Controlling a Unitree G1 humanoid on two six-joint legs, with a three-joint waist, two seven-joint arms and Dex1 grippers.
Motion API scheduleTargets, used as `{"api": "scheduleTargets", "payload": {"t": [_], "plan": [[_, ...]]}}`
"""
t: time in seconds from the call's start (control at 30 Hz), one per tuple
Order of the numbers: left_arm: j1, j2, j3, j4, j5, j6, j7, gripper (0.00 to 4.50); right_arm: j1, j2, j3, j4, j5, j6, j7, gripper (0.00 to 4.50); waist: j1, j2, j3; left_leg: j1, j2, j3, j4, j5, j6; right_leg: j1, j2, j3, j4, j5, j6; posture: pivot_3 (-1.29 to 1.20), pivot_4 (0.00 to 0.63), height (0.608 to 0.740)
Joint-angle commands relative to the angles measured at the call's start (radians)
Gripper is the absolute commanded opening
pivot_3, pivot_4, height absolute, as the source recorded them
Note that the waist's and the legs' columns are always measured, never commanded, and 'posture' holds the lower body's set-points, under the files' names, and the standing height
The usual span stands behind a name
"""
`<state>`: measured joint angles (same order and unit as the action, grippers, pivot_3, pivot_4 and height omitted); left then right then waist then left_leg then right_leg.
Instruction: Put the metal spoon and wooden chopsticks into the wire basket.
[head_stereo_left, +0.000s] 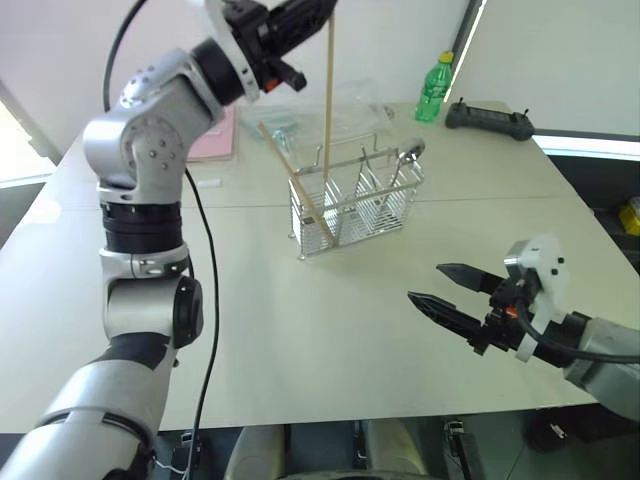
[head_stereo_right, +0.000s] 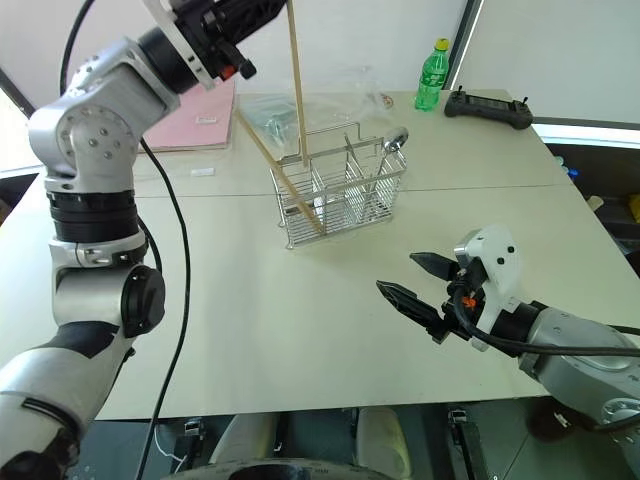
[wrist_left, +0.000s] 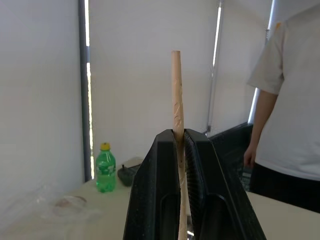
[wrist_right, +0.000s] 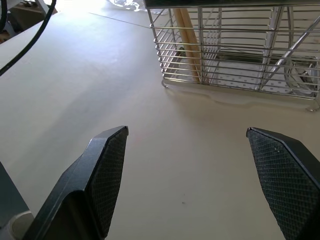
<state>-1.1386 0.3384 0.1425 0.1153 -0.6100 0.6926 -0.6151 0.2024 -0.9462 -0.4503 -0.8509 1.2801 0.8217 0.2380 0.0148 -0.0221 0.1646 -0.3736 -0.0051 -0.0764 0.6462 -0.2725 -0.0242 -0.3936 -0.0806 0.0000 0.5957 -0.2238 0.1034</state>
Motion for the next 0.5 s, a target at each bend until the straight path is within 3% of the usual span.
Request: {"api": "scheduleTargets", "payload": {"t": [0.03,0.07,0.17,0.37,0.5], "plan": [[0.024,-0.014,-0.030,-0.053,0.000,0.014,0.001,0.29,0.002,0.004,-0.029,-0.031,0.012,-0.022,-0.010,3.90,0.000,0.000,0.000,0.000,0.000,0.000,0.000,0.000,0.000,0.000,0.000,0.000,0.000,0.000,0.000,0.00,0.150,0.728],[0.034,-0.015,-0.037,-0.057,0.001,0.016,0.001,0.29,0.002,0.004,-0.028,-0.031,0.012,-0.023,-0.012,3.90,-0.001,0.000,0.000,0.000,0.000,0.000,0.000,0.000,0.000,0.000,0.000,0.000,0.000,0.000,0.000,0.00,0.150,0.728],[0.062,-0.010,-0.054,-0.070,0.007,0.018,-0.008,1.19,0.006,0.010,-0.029,-0.031,0.009,-0.026,-0.014,3.90,-0.002,0.000,0.000,0.000,0.000,0.000,0.001,0.000,0.000,0.000,0.000,0.000,0.000,0.000,-0.001,0.00,0.150,0.728],[0.063,0.003,-0.034,-0.070,-0.016,0.054,-0.011,4.13,0.017,0.014,-0.025,-0.027,-0.008,-0.032,-0.005,3.90,-0.002,0.000,0.000,0.000,0.000,0.000,0.000,0.000,0.000,0.000,0.000,0.000,0.000,0.000,-0.001,0.00,0.150,0.728],[0.059,-0.002,0.004,-0.064,-0.026,0.058,0.028,4.13,0.016,0.006,-0.025,-0.022,-0.032,-0.034,0.015,3.90,-0.002,0.000,0.000,0.000,0.000,0.000,0.000,0.000,0.000,0.000,0.000,0.000,0.000,0.000,-0.001,0.00,0.150,0.728]]}}
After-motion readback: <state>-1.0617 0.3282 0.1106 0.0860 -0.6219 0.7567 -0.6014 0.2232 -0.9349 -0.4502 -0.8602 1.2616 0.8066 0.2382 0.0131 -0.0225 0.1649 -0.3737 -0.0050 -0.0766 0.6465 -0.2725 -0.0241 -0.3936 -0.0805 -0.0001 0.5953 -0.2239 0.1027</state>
